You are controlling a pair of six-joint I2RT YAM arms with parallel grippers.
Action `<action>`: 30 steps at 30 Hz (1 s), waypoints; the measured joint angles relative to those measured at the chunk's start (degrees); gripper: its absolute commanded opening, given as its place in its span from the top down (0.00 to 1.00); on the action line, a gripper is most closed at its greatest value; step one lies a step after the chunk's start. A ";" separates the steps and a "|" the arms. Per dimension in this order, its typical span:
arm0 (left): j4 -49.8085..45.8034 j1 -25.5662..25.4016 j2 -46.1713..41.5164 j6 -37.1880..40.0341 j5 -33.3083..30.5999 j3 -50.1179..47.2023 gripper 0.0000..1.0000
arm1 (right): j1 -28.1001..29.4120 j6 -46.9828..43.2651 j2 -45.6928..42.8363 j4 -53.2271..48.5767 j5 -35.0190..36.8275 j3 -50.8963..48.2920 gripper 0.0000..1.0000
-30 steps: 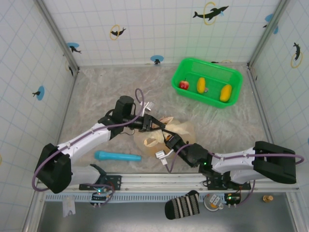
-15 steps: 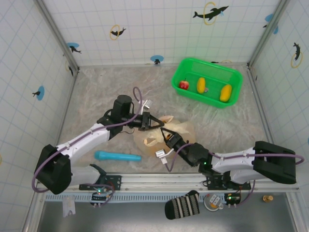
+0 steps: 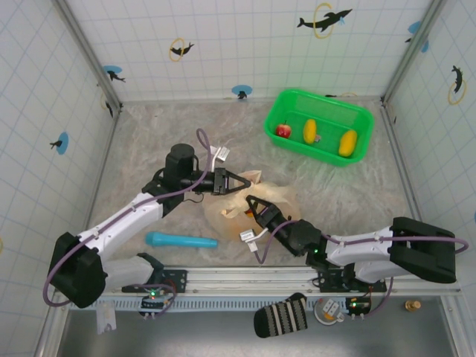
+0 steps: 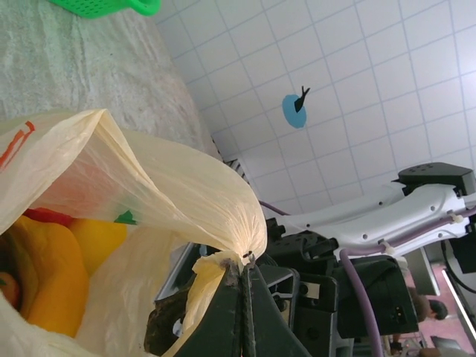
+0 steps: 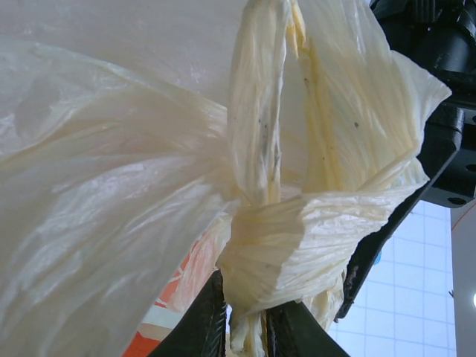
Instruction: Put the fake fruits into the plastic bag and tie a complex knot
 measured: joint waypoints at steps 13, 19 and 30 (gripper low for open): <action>-0.26 0.00 -0.94 1.38 -2.69 -0.31 1.00 | 6.93 11.17 -7.61 -9.49 3.67 0.00 0.57; 2.21 0.00 -1.75 -0.31 -3.50 -2.36 1.00 | 14.34 30.34 -17.22 -27.06 3.89 2.12 0.66; 7.87 0.00 -2.36 -4.24 -6.80 -5.99 1.00 | 13.25 97.09 -20.70 -38.80 -1.90 10.62 0.77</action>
